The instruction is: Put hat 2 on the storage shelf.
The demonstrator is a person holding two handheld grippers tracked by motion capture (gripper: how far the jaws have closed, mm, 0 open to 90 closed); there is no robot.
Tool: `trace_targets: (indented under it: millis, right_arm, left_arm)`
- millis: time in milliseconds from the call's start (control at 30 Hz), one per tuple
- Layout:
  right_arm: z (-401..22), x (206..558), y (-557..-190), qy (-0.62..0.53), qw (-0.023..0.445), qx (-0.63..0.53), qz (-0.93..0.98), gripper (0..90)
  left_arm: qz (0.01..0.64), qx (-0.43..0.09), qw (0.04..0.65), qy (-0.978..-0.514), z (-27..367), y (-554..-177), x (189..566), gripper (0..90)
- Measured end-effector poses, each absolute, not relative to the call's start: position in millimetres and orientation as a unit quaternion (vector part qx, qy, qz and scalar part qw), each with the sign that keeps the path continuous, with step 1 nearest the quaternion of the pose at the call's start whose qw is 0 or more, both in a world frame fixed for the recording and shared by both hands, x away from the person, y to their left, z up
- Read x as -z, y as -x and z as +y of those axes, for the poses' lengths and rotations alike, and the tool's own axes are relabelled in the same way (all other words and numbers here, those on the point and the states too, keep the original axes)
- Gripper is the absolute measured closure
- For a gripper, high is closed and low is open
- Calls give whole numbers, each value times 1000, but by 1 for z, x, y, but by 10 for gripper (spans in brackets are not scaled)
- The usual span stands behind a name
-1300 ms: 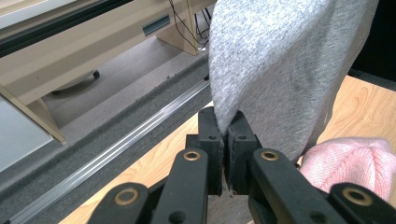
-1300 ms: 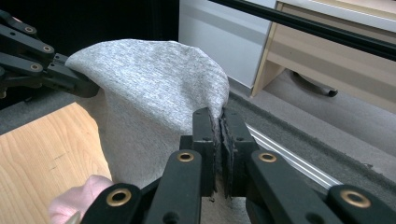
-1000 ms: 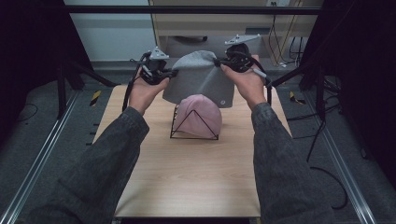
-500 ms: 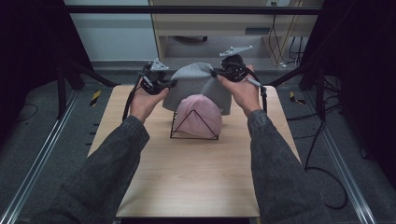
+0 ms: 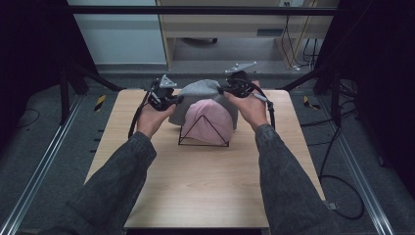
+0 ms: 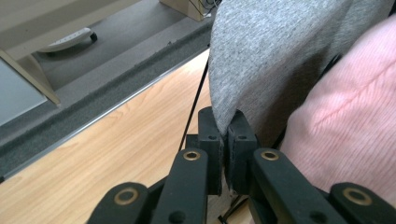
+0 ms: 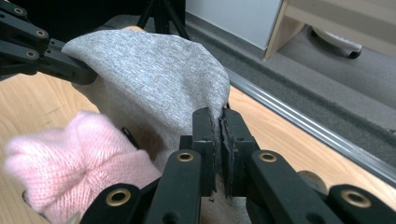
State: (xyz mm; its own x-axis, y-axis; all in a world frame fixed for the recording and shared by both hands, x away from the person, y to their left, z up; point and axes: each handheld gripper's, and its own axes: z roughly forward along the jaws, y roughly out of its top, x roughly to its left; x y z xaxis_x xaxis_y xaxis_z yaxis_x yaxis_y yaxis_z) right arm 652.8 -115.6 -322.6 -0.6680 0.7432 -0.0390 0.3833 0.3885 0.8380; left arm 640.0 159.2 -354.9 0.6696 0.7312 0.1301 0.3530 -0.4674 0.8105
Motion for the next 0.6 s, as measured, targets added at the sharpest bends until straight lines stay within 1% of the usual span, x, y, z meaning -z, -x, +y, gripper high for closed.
trace_targets:
  millis: [167, 600]
  right_arm:
    - [-114, 332, -651, -352, 202, -425, 809, 857]
    - [-113, 342, -652, -360, 193, -416, 812, 852]
  left_arm:
    - [339, -231, 388, -825, 162, -639, 367, 863]
    - [344, -222, 378, -830, 163, -639, 378, 861]
